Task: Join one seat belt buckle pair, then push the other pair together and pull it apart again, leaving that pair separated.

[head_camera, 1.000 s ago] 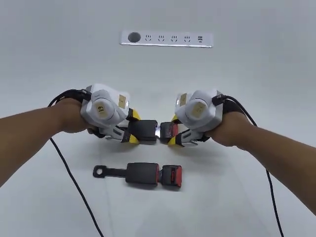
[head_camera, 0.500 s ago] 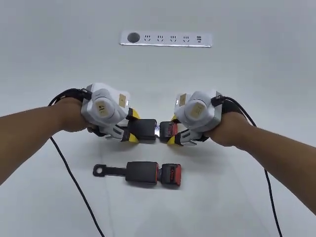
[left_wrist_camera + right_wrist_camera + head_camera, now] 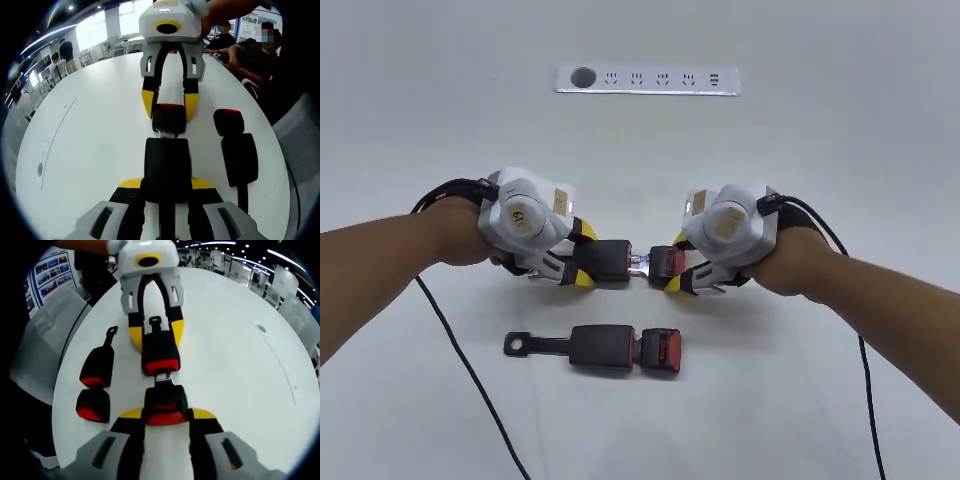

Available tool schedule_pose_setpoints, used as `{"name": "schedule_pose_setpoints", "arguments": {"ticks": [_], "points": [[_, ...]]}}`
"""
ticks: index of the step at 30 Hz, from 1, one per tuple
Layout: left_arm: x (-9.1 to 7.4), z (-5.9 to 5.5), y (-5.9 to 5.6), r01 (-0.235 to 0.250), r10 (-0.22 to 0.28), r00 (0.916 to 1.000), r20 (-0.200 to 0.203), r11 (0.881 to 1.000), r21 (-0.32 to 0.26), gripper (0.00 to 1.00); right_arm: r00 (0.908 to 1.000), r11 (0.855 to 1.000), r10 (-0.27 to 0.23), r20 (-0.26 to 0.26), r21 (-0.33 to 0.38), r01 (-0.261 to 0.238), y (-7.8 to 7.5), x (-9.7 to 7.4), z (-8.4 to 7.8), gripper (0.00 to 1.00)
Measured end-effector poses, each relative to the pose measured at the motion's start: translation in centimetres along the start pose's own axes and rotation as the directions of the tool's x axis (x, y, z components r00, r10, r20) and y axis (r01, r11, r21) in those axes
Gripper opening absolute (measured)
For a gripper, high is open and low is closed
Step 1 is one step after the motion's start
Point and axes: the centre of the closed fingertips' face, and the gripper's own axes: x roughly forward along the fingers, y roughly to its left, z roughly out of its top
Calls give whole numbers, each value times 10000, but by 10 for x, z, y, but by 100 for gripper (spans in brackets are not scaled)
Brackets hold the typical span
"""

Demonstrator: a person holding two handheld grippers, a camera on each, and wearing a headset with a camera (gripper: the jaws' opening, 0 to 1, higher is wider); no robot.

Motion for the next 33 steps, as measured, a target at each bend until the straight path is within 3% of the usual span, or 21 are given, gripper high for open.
{"name": "schedule_pose_setpoints", "arguments": {"ticks": [15,33], "points": [[-1,2,-2,-2,2,10000,2,10000,-28,33,9999,9998,78,-84,-158,-79,-3,-16,-24,34],[-1,2,-2,-5,6,9999,107,10000,-62,34,9996,9999,33,-288,-129,-37,-8,-43,-65,35]]}}
